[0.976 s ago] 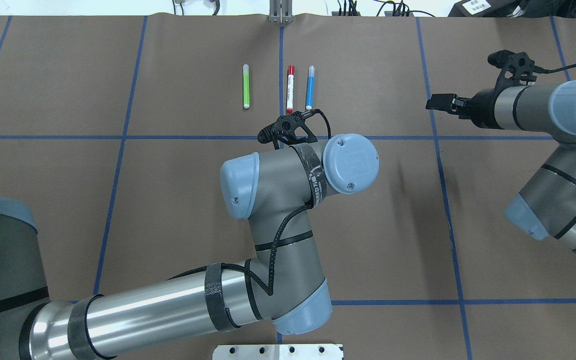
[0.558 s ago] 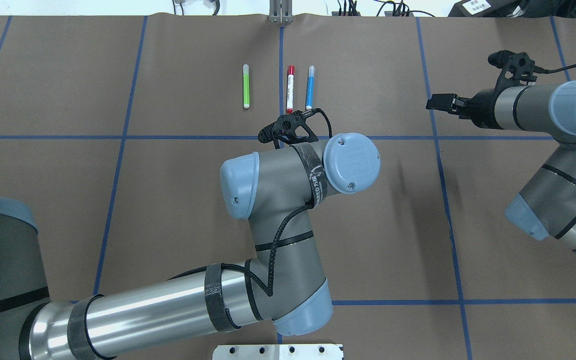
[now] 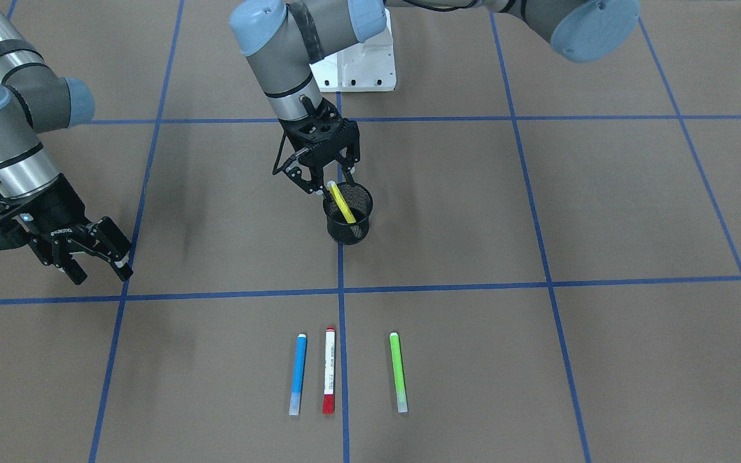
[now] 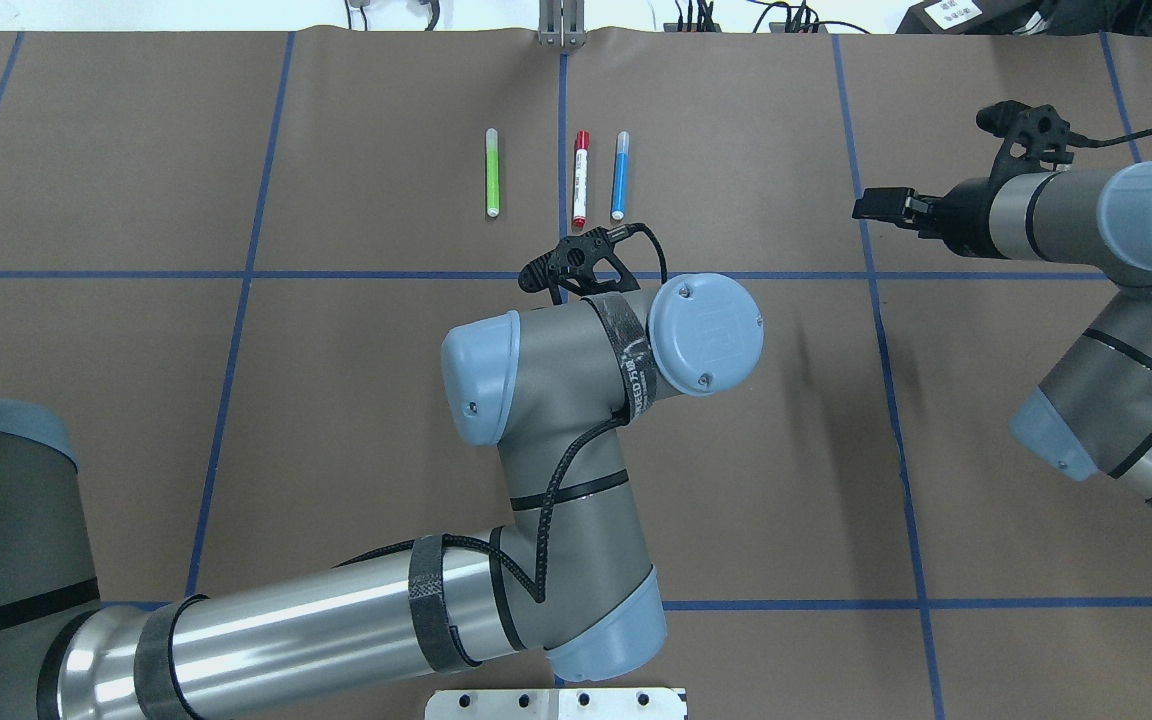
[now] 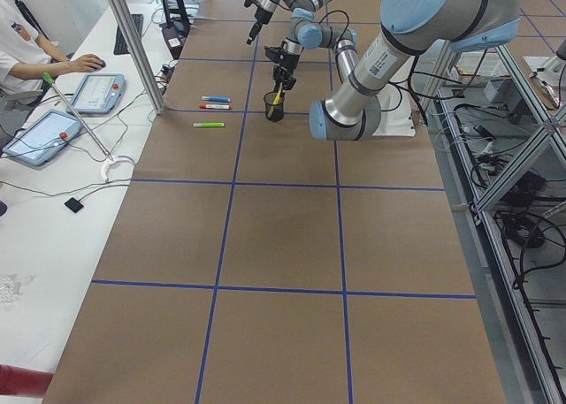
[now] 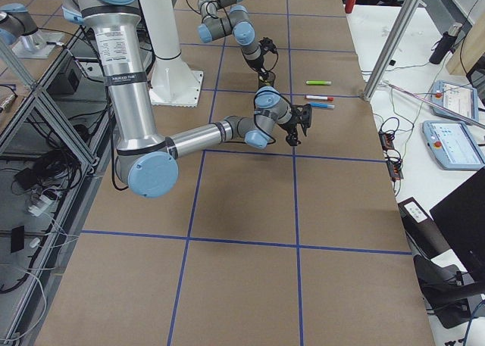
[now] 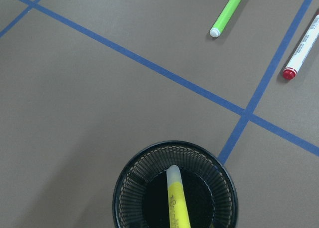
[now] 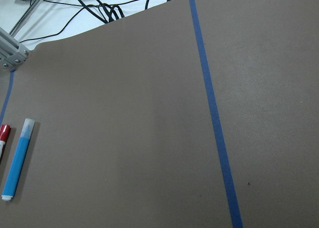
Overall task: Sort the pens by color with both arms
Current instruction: 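Lower the left gripper into the cup and grasp the yellow highlighter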
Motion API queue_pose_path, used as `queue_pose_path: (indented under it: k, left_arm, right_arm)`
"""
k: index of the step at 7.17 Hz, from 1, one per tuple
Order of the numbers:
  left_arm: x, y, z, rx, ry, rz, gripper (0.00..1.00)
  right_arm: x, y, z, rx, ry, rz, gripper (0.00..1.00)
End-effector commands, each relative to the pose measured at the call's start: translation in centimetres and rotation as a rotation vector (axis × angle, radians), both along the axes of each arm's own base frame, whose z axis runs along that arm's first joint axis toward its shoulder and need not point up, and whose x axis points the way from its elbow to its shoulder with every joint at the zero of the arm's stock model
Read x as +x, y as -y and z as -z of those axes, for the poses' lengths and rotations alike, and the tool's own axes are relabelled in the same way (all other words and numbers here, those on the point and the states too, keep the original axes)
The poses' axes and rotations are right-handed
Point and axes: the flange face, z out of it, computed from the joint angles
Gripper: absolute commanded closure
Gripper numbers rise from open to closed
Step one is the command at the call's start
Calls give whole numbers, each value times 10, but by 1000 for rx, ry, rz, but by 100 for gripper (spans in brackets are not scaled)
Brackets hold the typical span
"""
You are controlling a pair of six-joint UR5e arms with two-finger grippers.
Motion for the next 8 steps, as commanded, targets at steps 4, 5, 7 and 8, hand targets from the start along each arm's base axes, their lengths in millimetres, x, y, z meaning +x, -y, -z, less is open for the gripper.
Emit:
queue_pose_path:
  k: [4,5,7,8]
  left_arm:
    - [2,-6,2,1,-5,-7,79]
    - [2,-6,3,1,-7,-7,100]
    - [-11,-10,15,15,-42,-6,100]
    - [-33,-17,36,31,-87,-5,100]
  right_arm:
    - [-3,3,-4,-6,-7,-2,1]
    - [-3,3,-5,-7,-8,-4,1]
    - [-3,4,-5,-6,-9,-7,1]
    - [-5,3,-4,-4,-10,-10,1]
